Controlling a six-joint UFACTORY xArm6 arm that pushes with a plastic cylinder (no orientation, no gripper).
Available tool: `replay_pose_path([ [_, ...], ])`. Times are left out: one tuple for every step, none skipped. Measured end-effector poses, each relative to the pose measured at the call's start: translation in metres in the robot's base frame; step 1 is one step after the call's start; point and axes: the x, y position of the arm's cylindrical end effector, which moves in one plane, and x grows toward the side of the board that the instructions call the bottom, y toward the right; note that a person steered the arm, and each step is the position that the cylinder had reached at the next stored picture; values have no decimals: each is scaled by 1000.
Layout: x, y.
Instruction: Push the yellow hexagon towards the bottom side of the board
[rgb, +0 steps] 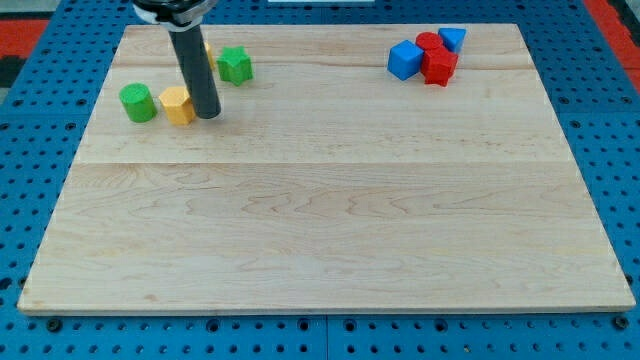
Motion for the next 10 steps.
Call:
replay_pose_path([
  [-29,-19],
  [-42,-46],
  [-24,-57],
  [3,-42],
  [19,-34],
  [28,11],
  [66,31],
  [118,39],
  [132,52],
  [110,122],
])
